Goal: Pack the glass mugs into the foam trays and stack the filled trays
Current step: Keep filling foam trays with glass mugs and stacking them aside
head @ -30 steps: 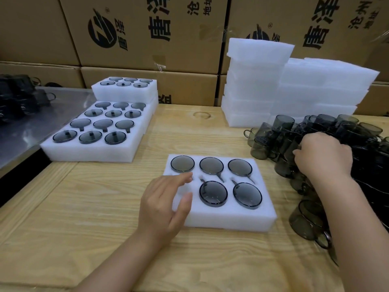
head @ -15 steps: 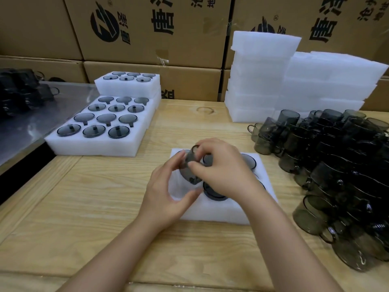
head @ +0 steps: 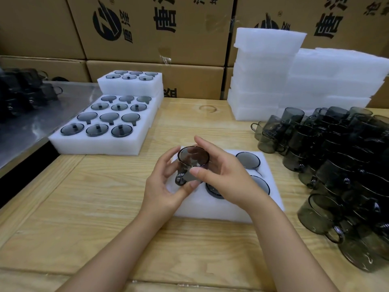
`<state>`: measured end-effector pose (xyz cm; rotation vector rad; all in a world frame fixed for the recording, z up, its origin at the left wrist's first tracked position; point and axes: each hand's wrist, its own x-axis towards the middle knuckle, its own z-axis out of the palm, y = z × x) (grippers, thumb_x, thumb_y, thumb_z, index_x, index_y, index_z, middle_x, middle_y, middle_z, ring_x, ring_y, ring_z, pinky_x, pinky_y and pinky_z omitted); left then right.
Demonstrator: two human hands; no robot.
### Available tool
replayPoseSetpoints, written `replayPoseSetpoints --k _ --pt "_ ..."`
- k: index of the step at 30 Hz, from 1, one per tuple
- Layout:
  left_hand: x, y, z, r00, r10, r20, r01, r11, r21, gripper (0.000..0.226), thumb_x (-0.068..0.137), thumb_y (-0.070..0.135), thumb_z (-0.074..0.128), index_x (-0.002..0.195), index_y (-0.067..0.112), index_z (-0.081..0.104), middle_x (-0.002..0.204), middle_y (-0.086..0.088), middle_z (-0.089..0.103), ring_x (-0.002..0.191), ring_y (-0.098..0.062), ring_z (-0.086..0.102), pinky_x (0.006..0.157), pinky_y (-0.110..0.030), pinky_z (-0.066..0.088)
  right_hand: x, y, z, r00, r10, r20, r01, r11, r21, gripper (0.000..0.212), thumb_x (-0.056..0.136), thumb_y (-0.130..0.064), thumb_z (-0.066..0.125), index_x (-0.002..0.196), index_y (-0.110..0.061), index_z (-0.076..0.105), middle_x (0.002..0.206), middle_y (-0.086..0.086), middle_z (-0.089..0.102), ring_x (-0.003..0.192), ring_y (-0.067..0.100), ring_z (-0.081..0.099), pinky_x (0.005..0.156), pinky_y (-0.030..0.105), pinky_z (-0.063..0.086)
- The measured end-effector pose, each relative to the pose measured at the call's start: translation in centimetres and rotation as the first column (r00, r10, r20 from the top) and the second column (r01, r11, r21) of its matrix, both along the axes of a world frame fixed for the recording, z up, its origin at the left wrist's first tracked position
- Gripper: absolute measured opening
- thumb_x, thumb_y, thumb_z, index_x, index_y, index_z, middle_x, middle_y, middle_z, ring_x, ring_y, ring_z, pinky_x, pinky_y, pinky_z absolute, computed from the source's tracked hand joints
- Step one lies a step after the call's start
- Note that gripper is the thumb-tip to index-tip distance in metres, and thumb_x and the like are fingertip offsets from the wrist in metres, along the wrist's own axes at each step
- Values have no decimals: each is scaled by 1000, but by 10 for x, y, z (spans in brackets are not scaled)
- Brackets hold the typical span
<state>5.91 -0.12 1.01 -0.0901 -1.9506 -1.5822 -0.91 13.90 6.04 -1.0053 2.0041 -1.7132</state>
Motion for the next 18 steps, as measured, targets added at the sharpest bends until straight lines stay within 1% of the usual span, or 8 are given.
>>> replayPoseSetpoints --k 1,3,5,7,9,11,14,18 --pt "0 0 0 1000 3 -7 -3 1000 -6 69 67 36 75 128 30 44 116 10 69 118 -11 59 107 -38 40 0 0 -1 999 -46 -4 46 999 -16 63 84 -15 68 139 -28 40 126 -11 57 122 7 51 109 38 37" --pt "0 -1 2 999 33 -32 -33 999 -1 65 68 36 73 127 29 46 112 6 71 115 -10 61 105 -32 39 2 -2 -3 989 -138 -45 136 990 -37 62 79 -23 74 131 -36 45 122 -15 58 117 5 54 103 32 42" --pt "0 -3 3 997 56 -55 -55 998 16 49 73 34 72 118 27 55 110 3 71 107 -9 64 94 -23 44 5 -3 -5 973 -208 -98 204 978 -51 64 74 -28 78 131 -35 48 117 -19 55 112 3 55 95 25 45" --pt "-1 -4 3 997 63 -50 -62 998 29 32 78 24 70 108 25 62 101 8 72 94 -8 67 85 -20 48 7 -4 -5 966 -234 -109 230 972 -46 68 72 -32 79 133 -30 49 114 -20 54 110 3 55 92 24 45" --pt "-2 -6 4 998 50 -37 -47 996 73 23 80 16 63 102 23 65 93 14 73 87 -3 67 80 -16 49 7 -2 -5 980 -181 -78 180 983 -21 69 73 -35 77 135 -29 47 119 -22 55 114 3 54 99 31 45" --pt "-2 -10 5 999 6 -37 -2 992 129 18 83 12 58 98 19 65 89 16 73 84 0 67 76 -13 49 7 2 -3 996 -93 -18 93 996 -16 66 78 -29 73 137 -29 44 129 -20 54 119 5 52 102 40 44" --pt "-3 -14 8 997 -66 -28 70 978 195 18 85 12 56 101 14 64 93 11 74 88 -4 68 79 -16 50 4 8 1 999 -35 26 36 997 -69 65 79 -19 63 140 -25 39 131 -11 55 120 7 53 102 36 44" --pt "-6 -15 10 992 -128 12 122 970 212 26 89 13 54 113 14 61 104 10 72 102 -4 65 85 -15 47 1 10 -2 999 -35 34 37 998 -52 66 76 -15 70 134 -33 44 122 -12 56 102 1 59 94 37 49"
